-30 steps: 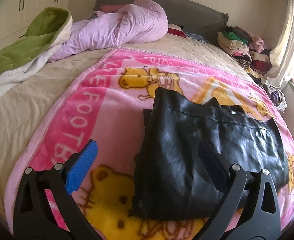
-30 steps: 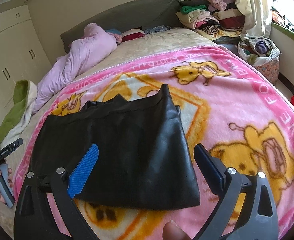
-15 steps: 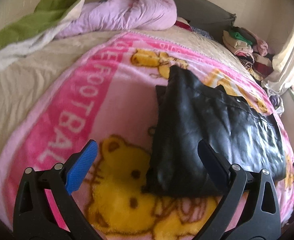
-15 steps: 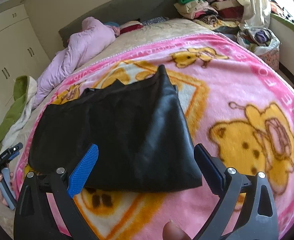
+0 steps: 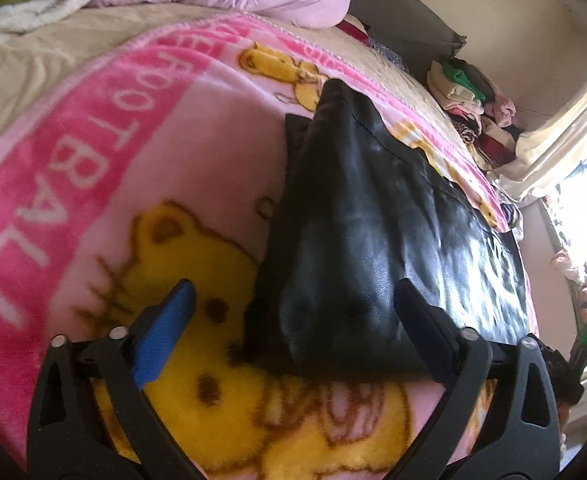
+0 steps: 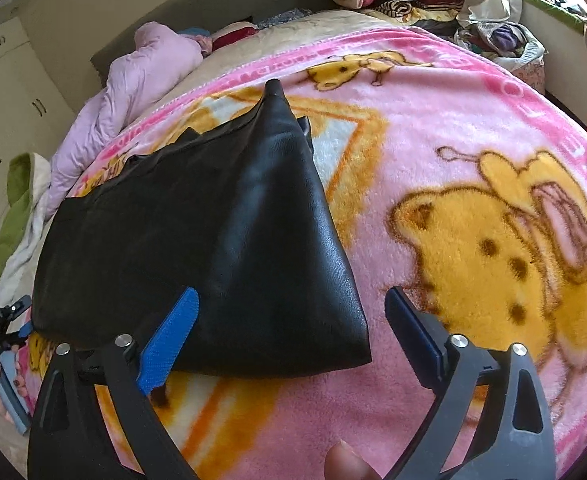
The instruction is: Fold large clothes
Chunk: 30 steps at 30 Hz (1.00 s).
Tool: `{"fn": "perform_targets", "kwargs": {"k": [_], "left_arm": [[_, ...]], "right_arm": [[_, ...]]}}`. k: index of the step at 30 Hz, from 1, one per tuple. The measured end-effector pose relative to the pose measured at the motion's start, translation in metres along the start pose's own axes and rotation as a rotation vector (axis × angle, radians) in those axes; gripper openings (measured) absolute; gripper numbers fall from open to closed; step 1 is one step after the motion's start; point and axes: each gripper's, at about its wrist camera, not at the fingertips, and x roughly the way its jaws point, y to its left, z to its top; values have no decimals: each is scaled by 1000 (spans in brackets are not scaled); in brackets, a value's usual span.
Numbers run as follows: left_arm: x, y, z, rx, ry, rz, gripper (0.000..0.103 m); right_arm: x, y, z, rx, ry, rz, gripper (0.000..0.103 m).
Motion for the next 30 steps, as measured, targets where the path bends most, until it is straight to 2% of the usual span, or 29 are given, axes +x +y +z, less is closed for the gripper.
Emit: {"fn": "perform_targets", "kwargs": {"k": [1, 3, 5, 6, 7, 9, 10, 15, 20, 22, 26, 27, 30], "left_arm": [[2, 1, 0, -13, 4, -24, 69], [4, 1, -1, -30, 3, -60, 56], [4, -3, -2, -9, 2, -41, 46], [2, -6, -3, 6, 0, -27, 35], [0, -6, -3, 11, 0, -27, 27], [-7, -5, -3, 16, -7, -38, 22], [-10, -6, -3, 25, -9, -36, 21], [-8, -6, -12, 47, -7, -13, 21], [-6, -5, -10, 40, 2, -5, 22], [-7, -7, -8, 45, 6, 7, 24], [-13, -13, -8, 64, 1, 41, 29], [-14, -14, -8, 68, -1, 48, 31], [-18, -20, -9, 92, -3, 66, 40]], "right_arm": [[1, -1, 0, 2, 0, 3, 87], [3, -3, 1, 4, -1, 12, 83], [4, -4, 2, 8, 0, 53, 61], [4, -4, 2, 4, 0, 42, 53], [2, -3, 2, -4, -6, 32, 35], [-11, -8, 2, 21, -31, 51, 18], [-18, -12, 1, 49, -35, 87, 17], [-14, -23, -9, 81, -3, 79, 16], [-13, -25, -13, 118, -15, 70, 20], [-15, -22, -12, 111, -17, 45, 28], [-22, -14, -12, 85, -29, -6, 34], [-23, -14, -13, 79, -30, -12, 38], [-26, -9, -15, 59, -34, -22, 60]]}}
